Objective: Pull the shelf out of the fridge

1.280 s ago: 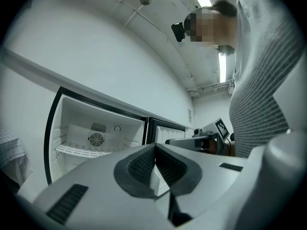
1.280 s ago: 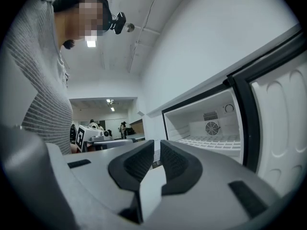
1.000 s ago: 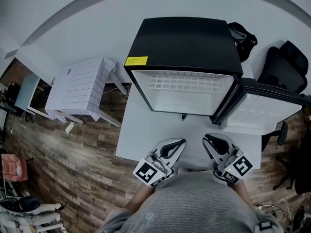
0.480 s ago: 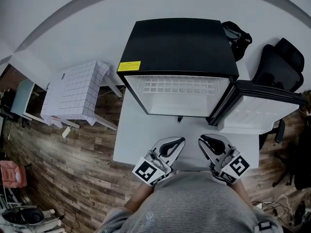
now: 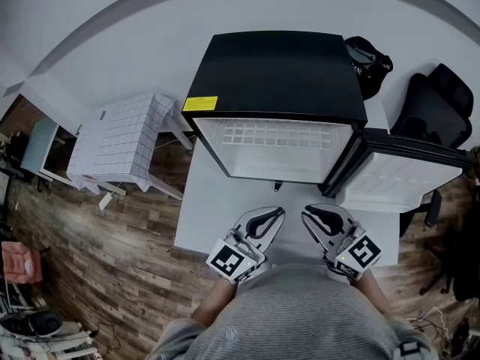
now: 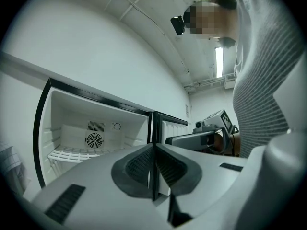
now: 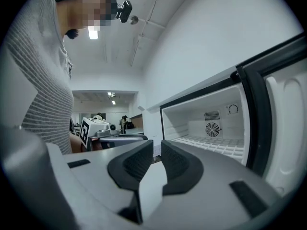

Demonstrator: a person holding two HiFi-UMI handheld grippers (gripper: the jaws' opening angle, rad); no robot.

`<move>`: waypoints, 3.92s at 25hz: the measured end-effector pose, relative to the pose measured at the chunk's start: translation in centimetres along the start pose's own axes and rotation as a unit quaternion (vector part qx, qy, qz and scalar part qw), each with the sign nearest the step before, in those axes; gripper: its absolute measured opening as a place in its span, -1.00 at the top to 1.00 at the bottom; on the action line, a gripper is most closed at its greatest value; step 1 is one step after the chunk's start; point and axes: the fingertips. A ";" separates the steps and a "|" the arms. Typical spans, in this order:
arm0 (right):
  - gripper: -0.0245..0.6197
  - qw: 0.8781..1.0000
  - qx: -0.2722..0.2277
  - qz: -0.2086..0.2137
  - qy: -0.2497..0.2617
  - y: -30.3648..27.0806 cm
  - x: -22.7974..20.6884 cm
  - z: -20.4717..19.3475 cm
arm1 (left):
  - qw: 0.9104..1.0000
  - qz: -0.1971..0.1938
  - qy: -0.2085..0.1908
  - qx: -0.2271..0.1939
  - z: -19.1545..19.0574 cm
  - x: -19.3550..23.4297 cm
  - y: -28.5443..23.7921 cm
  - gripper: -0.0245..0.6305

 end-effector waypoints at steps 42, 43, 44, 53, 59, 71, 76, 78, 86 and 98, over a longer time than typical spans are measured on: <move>0.27 0.835 0.375 -0.199 0.350 -7.6 -11.0 -10.0 | 0.769 0.075 -0.613 0.166 -7.9 13.3 -8.2 0.09; 0.27 0.833 0.378 -0.199 0.352 -7.8 -11.0 -10.1 | 0.764 0.070 -0.620 0.166 -8.1 13.4 -8.2 0.08; 0.27 0.830 0.380 -0.200 0.355 -8.1 -11.2 -10.2 | 0.758 0.066 -0.628 0.166 -8.3 13.5 -8.3 0.07; 0.27 0.781 0.418 -0.238 0.398 -9.1 -14.3 -10.1 | 0.715 0.101 -0.662 0.199 -9.6 16.7 -9.5 0.05; 0.27 0.756 0.439 -0.260 0.411 -9.4 -16.8 -10.3 | 0.711 0.116 -0.652 0.236 -11.0 18.4 -10.5 0.05; 0.27 0.724 0.459 -0.267 0.441 -10.5 -20.5 -10.8 | 0.703 0.095 -0.659 0.249 -13.1 20.2 -12.6 0.05; 0.27 0.712 0.471 -0.271 0.445 -10.4 -22.0 -11.2 | 0.705 0.099 -0.655 0.254 -13.4 20.9 -12.9 0.06; 0.27 0.706 0.478 -0.273 0.446 -10.3 -22.6 -11.4 | 0.703 0.098 -0.658 0.251 -13.4 21.0 -13.3 0.06; 0.27 0.683 0.484 -0.289 0.465 -10.8 -23.9 -10.6 | 0.702 0.095 -0.664 0.239 -13.5 21.4 -15.1 0.07; 0.71 0.677 0.485 -0.283 0.475 -11.8 -25.6 -10.9 | 0.709 0.097 -0.652 0.251 -14.4 22.8 -16.3 0.22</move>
Point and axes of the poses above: the fingertips, and each gripper's own axes: y backward along the fingers, x to its left, z out of its top, and after that the axes turned 12 degrees about z, right-handed
